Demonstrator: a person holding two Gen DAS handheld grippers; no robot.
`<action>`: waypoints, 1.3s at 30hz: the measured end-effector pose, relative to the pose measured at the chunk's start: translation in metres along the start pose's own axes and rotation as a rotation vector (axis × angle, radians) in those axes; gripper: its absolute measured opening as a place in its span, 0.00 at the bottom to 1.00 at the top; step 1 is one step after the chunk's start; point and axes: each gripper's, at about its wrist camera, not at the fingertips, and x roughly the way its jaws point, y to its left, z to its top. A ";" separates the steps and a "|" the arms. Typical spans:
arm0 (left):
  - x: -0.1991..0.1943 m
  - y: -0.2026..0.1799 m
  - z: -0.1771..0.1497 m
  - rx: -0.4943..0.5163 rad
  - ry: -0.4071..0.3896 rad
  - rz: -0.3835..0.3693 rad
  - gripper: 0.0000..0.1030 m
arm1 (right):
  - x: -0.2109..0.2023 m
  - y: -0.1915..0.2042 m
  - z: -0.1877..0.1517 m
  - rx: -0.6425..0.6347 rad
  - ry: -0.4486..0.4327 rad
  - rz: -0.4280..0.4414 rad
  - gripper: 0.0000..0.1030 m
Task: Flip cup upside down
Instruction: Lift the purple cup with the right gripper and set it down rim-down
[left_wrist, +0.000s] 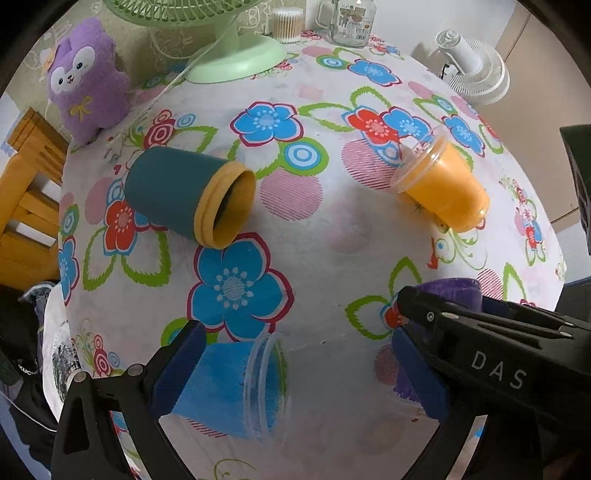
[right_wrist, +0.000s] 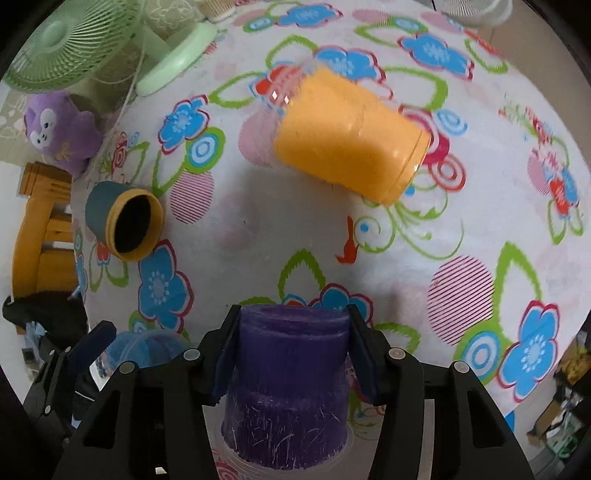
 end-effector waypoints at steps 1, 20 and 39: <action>-0.003 -0.001 0.000 -0.003 -0.005 0.000 0.99 | -0.003 0.001 0.000 -0.010 -0.010 -0.004 0.54; -0.062 -0.025 -0.011 -0.195 -0.123 0.048 0.99 | -0.086 0.006 -0.002 -0.370 -0.226 0.015 0.54; -0.082 -0.044 -0.047 -0.432 -0.204 0.082 0.99 | -0.126 -0.004 -0.027 -0.712 -0.531 0.116 0.54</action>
